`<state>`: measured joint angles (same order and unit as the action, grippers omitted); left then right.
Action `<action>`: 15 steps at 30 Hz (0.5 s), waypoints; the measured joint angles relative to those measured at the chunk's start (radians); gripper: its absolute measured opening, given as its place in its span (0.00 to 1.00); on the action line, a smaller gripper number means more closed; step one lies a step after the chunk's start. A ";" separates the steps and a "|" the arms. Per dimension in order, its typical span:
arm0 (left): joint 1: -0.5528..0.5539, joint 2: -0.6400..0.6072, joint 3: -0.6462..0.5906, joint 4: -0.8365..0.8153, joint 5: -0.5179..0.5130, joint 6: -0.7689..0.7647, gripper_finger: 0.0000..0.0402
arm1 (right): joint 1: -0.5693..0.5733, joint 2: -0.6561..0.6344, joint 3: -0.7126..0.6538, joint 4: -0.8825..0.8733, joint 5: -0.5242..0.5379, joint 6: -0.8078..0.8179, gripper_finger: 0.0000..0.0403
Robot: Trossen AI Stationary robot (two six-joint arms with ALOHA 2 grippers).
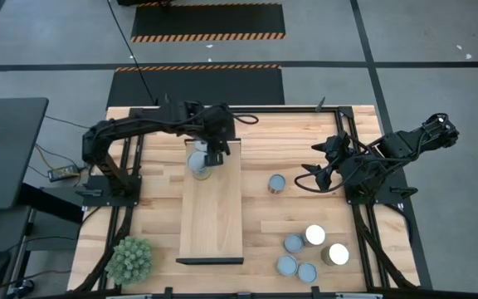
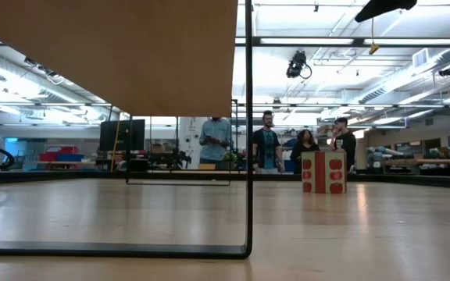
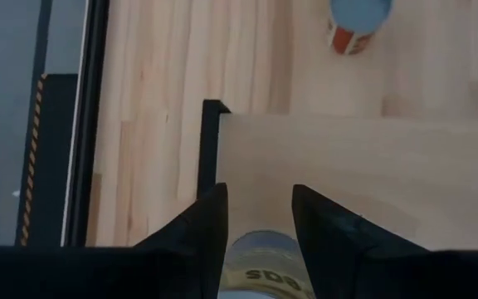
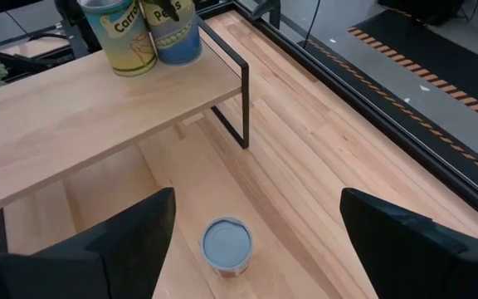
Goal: Pick and place cans onto a shelf
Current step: Adjust the cans on the shelf
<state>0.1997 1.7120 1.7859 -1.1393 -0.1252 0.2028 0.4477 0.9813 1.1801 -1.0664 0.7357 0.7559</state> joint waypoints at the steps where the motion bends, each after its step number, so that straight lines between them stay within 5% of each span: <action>1: 0.000 0.004 0.000 -0.005 -0.009 0.000 0.35 | 0.000 0.000 0.000 0.000 0.000 0.000 0.87; 15: 0.006 0.005 0.000 -0.098 -0.039 0.003 0.35 | 0.000 0.000 0.000 0.002 0.001 0.000 0.87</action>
<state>0.2054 1.7168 1.7863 -1.2375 -0.1642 0.2056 0.4477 0.9813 1.1801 -1.0648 0.7369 0.7559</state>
